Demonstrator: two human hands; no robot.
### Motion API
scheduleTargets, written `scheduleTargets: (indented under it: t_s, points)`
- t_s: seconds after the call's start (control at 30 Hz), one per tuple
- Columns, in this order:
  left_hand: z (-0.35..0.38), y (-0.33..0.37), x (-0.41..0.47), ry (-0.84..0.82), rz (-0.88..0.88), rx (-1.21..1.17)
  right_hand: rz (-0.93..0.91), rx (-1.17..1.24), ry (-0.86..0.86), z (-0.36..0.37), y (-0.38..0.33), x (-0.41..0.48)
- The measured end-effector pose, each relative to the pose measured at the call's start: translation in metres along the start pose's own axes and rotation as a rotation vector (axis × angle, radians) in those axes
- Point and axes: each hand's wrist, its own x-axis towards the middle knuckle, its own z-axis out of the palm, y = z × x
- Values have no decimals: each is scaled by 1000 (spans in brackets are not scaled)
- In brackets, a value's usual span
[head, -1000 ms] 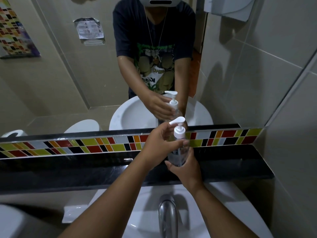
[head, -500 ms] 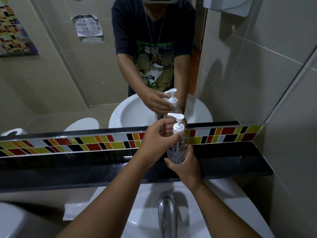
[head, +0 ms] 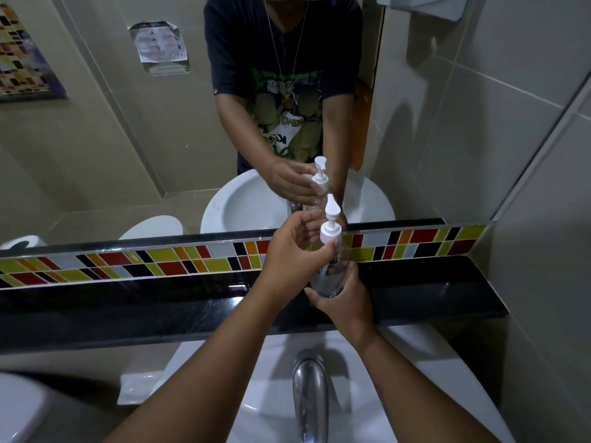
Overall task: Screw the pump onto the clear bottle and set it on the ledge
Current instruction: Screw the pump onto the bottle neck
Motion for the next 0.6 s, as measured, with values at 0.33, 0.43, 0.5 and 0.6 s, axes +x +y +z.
scheduleTargets:
  t_s: [0.33, 0.43, 0.5, 0.6]
  points:
    - [13, -2, 2, 89, 56, 235, 23, -8, -46, -1, 2, 1]
    - [12, -4, 1, 114, 57, 222, 50, 4, -42, 0, 7, 2]
    - [7, -7, 1, 81, 61, 199, 44, 0, -39, 0, 7, 2]
    - [2, -6, 0, 4, 22, 165, 28, -3, -31, 1, 7, 1]
